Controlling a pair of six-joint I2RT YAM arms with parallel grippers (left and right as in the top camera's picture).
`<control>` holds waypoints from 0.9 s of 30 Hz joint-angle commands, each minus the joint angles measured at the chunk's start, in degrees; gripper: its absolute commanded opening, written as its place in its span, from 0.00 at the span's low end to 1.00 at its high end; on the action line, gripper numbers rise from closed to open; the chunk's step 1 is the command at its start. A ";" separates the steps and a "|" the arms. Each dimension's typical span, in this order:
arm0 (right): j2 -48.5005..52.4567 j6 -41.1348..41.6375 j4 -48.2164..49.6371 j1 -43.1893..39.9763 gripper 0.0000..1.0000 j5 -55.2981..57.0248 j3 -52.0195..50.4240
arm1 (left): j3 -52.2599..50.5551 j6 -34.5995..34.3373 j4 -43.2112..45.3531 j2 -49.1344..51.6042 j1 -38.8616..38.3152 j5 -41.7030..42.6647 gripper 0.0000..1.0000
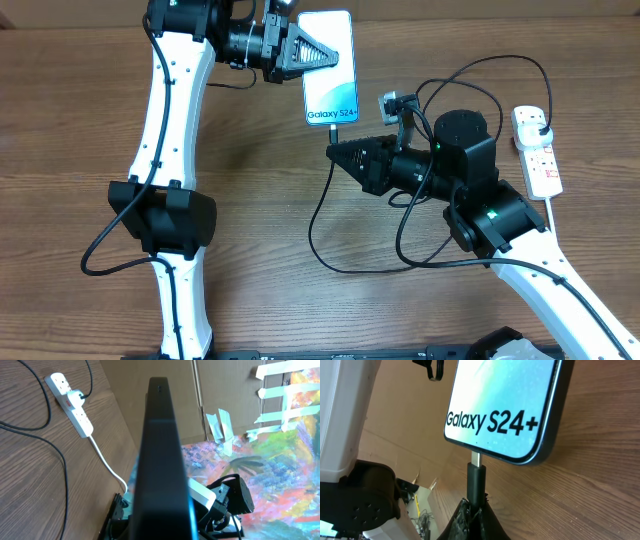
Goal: Plug charger to phone and switch on socket
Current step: 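Push the plug up into the phone's port with the right gripper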
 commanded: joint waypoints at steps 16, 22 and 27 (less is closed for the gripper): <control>-0.70 0.46 1.40 0.22 0.04 1.66 -0.31 | 1.66 1.62 0.02 -2.40 -0.55 2.64 0.05; -0.70 1.90 1.55 0.15 0.04 2.69 -0.31 | 1.66 1.62 0.02 -2.40 -0.81 2.64 0.04; -0.70 1.90 1.60 -0.55 0.04 2.64 -0.31 | 1.66 2.21 0.02 -2.40 -1.14 2.64 0.05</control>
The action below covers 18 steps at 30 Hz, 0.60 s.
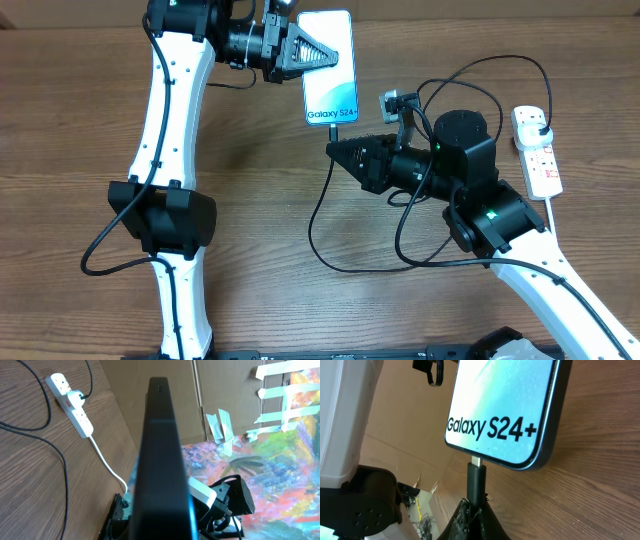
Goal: Plug charger to phone and switch on socket
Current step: 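Push the plug up into the phone's port with the right gripper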
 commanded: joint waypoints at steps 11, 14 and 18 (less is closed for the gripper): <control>-0.72 0.37 0.94 -0.63 0.04 1.90 -0.31 | 1.66 3.34 -0.02 -2.40 -2.36 2.62 0.05; -0.72 0.37 0.96 -0.68 0.04 2.03 -0.31 | 1.66 3.74 -0.24 -2.40 -2.40 2.62 0.04; -0.72 0.35 0.98 -0.94 0.04 2.40 -0.31 | 1.66 3.72 -0.24 -2.40 -2.40 2.64 0.04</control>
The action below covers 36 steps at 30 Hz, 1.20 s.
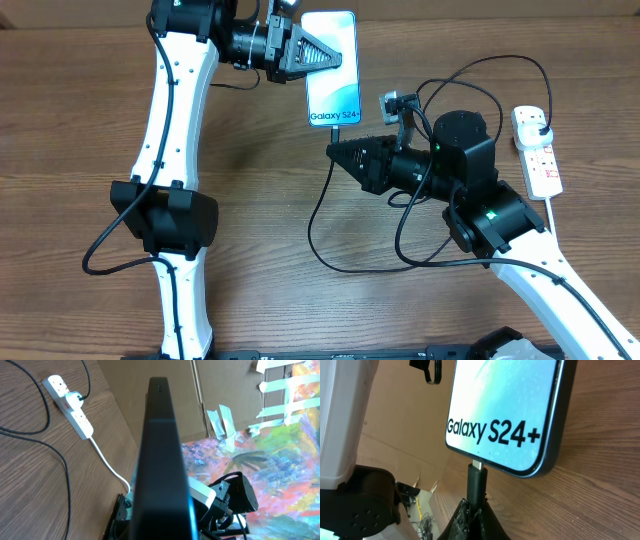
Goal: Plug charger to phone and switch on socket
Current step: 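Push the plug up into the phone's port with the right gripper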
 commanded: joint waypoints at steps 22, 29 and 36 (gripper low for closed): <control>-0.70 -0.04 3.67 -3.15 0.04 2.25 0.02 | 1.64 1.95 -0.55 -2.40 -1.90 2.67 0.04; -0.70 -0.04 3.04 -3.15 0.04 2.23 0.02 | 1.64 1.95 -0.52 -2.40 -1.88 2.67 0.04; -0.70 -0.04 3.50 -4.02 0.04 2.16 0.02 | 1.64 1.95 -0.59 -2.40 -1.90 2.69 0.04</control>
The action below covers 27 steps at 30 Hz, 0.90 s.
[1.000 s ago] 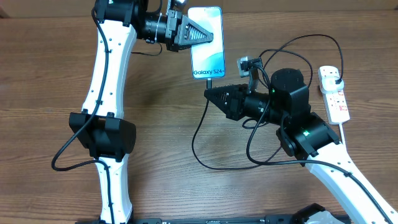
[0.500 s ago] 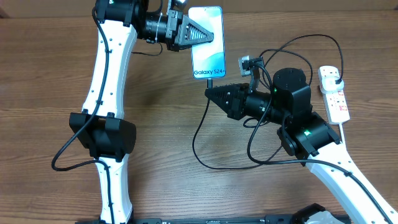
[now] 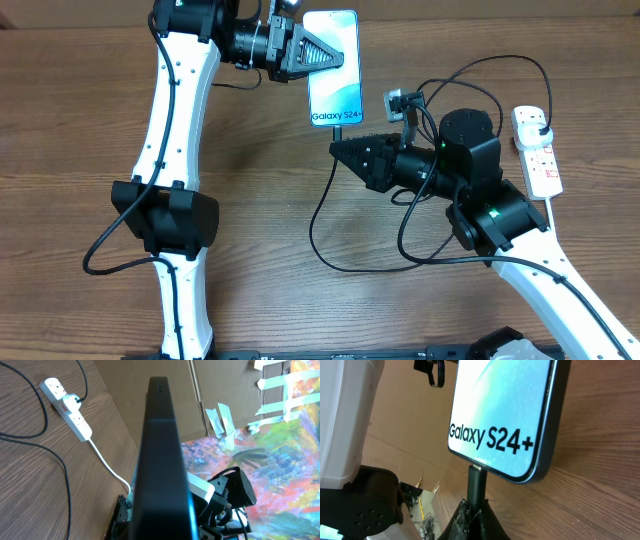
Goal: Plug charger to phone and switch on socket
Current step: 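Push the plug up into the phone's port with the right gripper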
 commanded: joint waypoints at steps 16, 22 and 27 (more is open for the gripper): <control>-0.70 0.00 3.15 -3.15 0.04 3.69 0.42 | 1.55 1.11 -0.90 -2.40 -1.62 2.23 0.04; -0.70 0.02 4.02 -3.15 0.04 3.69 0.42 | 1.55 1.14 -0.87 -2.40 -2.23 2.21 0.04; -0.70 0.00 3.96 -3.15 0.04 3.67 0.42 | 1.55 1.14 -0.87 -2.40 -2.25 2.19 0.04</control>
